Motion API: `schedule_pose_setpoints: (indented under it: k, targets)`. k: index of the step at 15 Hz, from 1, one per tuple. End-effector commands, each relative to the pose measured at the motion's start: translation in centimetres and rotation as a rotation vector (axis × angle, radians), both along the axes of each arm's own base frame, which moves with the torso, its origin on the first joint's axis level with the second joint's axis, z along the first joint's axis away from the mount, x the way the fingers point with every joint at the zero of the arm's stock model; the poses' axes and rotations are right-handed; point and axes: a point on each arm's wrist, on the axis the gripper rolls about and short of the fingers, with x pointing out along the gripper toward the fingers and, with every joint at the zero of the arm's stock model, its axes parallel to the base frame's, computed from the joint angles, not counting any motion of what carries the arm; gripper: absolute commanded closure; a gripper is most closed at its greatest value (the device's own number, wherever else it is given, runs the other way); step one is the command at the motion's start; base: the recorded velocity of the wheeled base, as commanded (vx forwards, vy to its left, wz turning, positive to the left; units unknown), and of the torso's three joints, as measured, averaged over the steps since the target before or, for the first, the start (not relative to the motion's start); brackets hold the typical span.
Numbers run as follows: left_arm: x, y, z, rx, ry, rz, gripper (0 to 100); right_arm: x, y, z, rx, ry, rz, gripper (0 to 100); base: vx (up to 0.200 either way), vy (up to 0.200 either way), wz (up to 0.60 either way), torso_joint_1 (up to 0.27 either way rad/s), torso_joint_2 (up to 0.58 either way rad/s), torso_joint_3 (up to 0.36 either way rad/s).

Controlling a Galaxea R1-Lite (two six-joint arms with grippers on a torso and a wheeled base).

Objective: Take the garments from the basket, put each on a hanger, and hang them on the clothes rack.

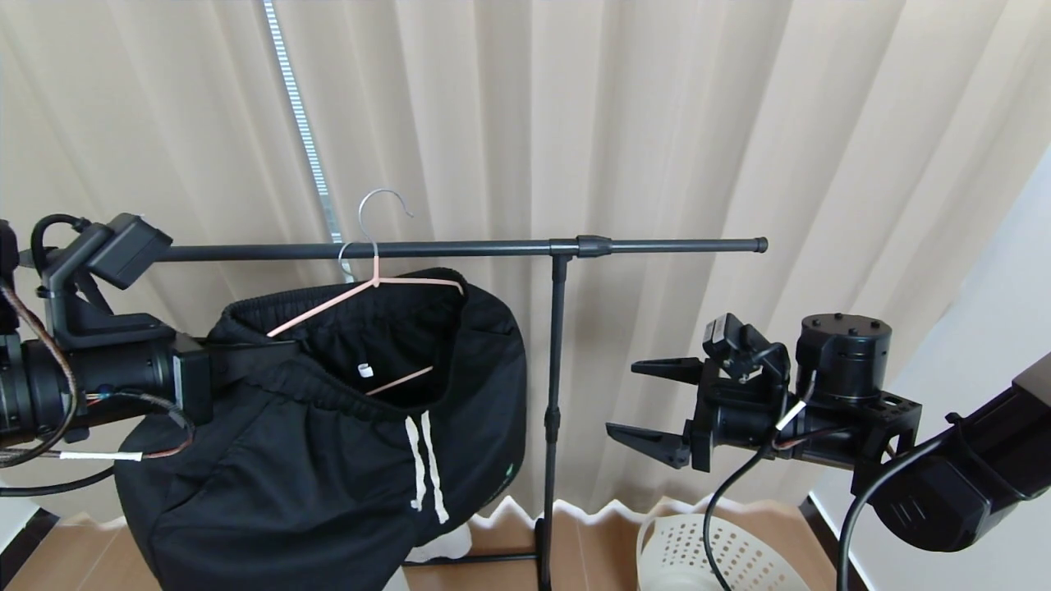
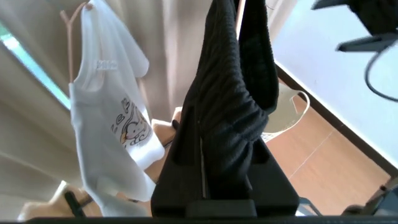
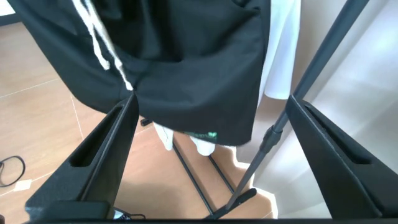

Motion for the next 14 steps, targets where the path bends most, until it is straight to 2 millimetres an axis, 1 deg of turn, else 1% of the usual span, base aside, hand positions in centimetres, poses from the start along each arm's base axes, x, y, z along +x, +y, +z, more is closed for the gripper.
schedule_pose_setpoints:
  k: [1,9,14]
  targets:
    - [1.3,-0.9,-0.4,-0.003,0.036,0.006,100,0.0,0.0,-0.1,-0.004,0.001,-0.004,0,0.000,0.000,0.00,0.000,0.00,0.000]
    - [4.4,-4.2,-0.8,-0.013,0.106,0.024,100,0.0,0.0,0.0,-0.002,-0.003,-0.006,0,0.000,0.000,0.00,0.000,0.00,0.000]
    - [6.9,-6.0,-1.9,-0.048,0.184,0.068,100,0.0,0.0,0.1,-0.002,-0.005,-0.006,0,0.000,0.000,0.00,0.000,0.00,0.000]
